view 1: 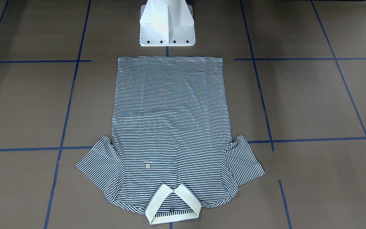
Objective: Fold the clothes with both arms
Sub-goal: 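Move the right gripper toward the shirt shoulder beside the cream collar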
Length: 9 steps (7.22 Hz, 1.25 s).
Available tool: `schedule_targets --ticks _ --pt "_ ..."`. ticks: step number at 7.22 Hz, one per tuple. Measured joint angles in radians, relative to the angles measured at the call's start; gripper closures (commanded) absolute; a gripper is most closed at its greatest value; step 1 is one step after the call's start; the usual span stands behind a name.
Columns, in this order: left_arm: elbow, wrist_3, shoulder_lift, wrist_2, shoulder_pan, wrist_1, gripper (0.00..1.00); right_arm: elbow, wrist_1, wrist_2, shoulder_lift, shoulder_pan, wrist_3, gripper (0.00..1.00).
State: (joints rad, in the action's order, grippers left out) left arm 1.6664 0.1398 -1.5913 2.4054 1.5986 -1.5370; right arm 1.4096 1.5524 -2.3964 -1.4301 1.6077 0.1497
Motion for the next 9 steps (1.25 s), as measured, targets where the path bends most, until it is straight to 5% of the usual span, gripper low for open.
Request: schedule_targets --ticks 2,4,6,9 --pt "0.01 0.002 0.0 0.002 -0.007 -0.002 0.0 -0.013 -0.027 -0.001 -0.01 -0.002 0.0 0.0" --pt "0.013 -0.003 0.004 -0.004 -0.008 -0.001 0.0 -0.05 -0.179 -0.006 -0.028 -0.031 -0.044 0.0" --pt "0.013 -0.001 0.009 -0.004 -0.011 -0.02 0.0 -0.041 -0.365 0.029 -0.004 -0.178 -0.316 0.0" --pt "-0.003 -0.007 0.005 -0.004 -0.042 -0.114 0.0 -0.068 -0.497 0.176 0.224 -0.473 -0.916 0.0"
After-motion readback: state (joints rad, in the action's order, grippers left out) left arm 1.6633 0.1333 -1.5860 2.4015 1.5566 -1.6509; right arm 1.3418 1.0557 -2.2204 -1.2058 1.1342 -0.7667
